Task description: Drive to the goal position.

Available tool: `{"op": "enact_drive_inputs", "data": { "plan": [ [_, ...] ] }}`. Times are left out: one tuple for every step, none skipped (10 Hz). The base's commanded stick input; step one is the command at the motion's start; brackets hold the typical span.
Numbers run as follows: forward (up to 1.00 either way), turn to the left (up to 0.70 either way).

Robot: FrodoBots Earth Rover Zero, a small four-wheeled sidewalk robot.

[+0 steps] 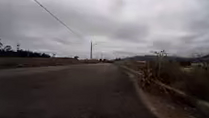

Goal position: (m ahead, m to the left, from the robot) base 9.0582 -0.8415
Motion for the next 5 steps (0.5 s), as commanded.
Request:
{"op": "enact_drive_inputs", "data": {
  "plan": [
    [0.45, 0.00],
    [0.45, 0.00],
    [0.45, 0.00],
    [0.45, 0.00],
    [0.45, 0.00]
  ]
}}
